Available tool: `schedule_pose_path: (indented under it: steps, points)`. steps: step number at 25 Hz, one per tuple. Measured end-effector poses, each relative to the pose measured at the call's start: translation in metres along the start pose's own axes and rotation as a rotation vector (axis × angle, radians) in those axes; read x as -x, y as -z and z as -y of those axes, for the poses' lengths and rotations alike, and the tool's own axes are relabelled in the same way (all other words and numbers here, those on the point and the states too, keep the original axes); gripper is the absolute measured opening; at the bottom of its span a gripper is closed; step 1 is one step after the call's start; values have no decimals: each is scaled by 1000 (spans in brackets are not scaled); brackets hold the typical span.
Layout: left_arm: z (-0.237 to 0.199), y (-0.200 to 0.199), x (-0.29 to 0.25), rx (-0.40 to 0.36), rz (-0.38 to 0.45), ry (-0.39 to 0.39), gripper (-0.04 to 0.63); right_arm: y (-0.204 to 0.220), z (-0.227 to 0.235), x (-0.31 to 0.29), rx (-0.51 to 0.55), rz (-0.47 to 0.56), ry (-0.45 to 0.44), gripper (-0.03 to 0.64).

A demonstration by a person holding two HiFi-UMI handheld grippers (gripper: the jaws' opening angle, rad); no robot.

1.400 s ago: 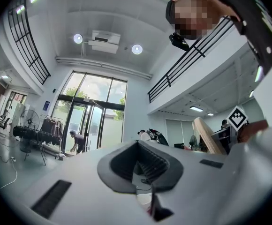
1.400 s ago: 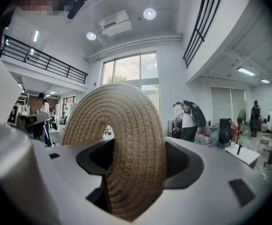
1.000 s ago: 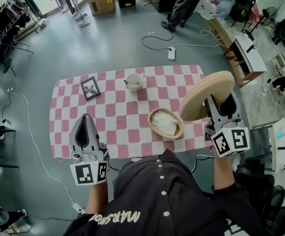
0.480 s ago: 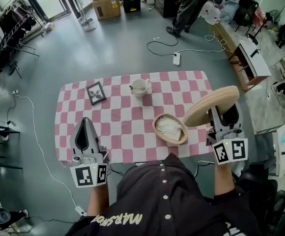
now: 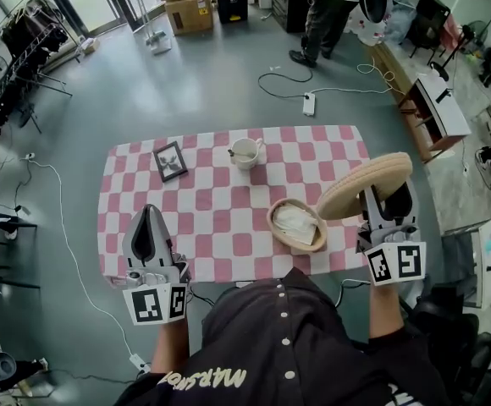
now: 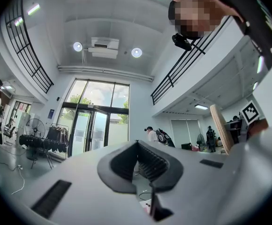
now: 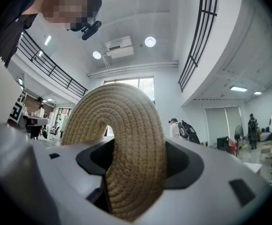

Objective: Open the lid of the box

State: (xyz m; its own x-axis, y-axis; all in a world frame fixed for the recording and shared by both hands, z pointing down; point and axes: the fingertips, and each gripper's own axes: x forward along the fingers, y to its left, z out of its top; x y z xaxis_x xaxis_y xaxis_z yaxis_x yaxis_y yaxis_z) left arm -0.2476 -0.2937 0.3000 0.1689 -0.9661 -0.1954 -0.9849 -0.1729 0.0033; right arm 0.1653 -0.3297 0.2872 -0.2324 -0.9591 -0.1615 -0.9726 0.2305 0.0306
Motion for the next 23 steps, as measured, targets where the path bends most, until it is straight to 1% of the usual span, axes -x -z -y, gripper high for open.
schedule_pose_path:
  steps: [9,23]
  points:
    - [-2,3,3,7,-4,-9,6,2,-6,-5,-5,-11,-18,307]
    - [7,5,1,17,-9,9,6,1,-8,-4,-1,-22,-34,307]
